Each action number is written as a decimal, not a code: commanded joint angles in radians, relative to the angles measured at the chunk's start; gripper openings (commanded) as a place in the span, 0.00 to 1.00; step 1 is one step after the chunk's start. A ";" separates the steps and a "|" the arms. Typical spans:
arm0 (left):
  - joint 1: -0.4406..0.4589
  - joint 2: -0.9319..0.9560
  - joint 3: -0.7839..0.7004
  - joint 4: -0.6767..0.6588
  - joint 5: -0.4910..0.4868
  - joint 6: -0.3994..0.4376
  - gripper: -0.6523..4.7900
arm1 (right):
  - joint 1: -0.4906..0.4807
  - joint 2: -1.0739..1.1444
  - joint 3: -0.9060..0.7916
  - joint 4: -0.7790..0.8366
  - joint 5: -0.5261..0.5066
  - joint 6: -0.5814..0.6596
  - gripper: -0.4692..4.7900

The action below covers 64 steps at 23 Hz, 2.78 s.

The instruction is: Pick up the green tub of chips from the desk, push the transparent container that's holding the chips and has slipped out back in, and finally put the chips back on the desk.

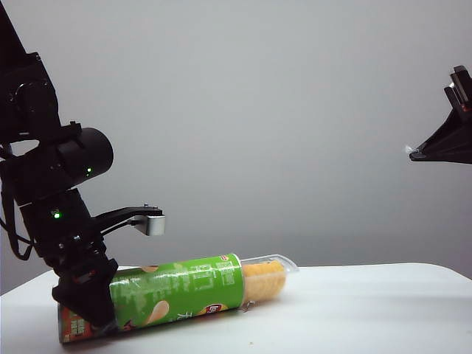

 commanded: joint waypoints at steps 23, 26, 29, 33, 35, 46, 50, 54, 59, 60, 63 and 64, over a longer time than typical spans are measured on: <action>-0.170 -0.287 0.012 -0.043 0.089 0.061 0.64 | 0.142 0.021 0.003 -0.002 -0.300 -0.008 0.53; -0.169 -0.291 0.020 -0.058 0.090 0.053 0.64 | 0.151 0.021 0.003 -0.044 -0.290 -0.044 0.52; -0.169 -0.299 0.033 -0.060 0.091 0.053 0.64 | 0.151 0.021 0.003 -0.156 -0.259 -0.142 0.52; -0.169 -0.299 0.060 -0.060 0.120 0.043 0.64 | 0.152 0.021 0.003 -0.217 -0.218 -0.215 0.43; -0.169 -0.298 0.064 -0.060 0.127 0.042 0.64 | 0.154 0.021 0.003 -0.209 -0.218 -0.215 0.31; -0.169 -0.298 0.064 -0.025 0.167 0.019 0.64 | 0.190 0.021 0.003 -0.182 -0.212 -0.214 0.08; -0.170 -0.298 0.064 0.058 0.233 -0.050 0.72 | 0.238 0.021 0.003 -0.174 -0.211 -0.213 0.08; -0.184 -0.298 0.064 0.138 0.253 -0.097 0.75 | 0.314 0.021 0.003 -0.164 -0.167 -0.213 0.08; -0.187 -0.298 0.064 0.140 0.249 -0.097 0.75 | 0.343 0.020 0.004 -0.162 -0.166 -0.212 0.08; -0.187 -0.298 0.064 0.139 0.246 -0.097 0.75 | 0.343 0.021 0.004 -0.162 -0.158 -0.212 0.08; -0.186 -0.298 0.064 0.101 0.150 -0.087 0.75 | 0.325 0.020 0.004 -0.150 -0.122 -0.213 0.20; -0.186 -0.298 0.064 0.084 0.112 -0.072 0.75 | 0.315 0.020 0.004 -0.148 -0.113 -0.213 0.24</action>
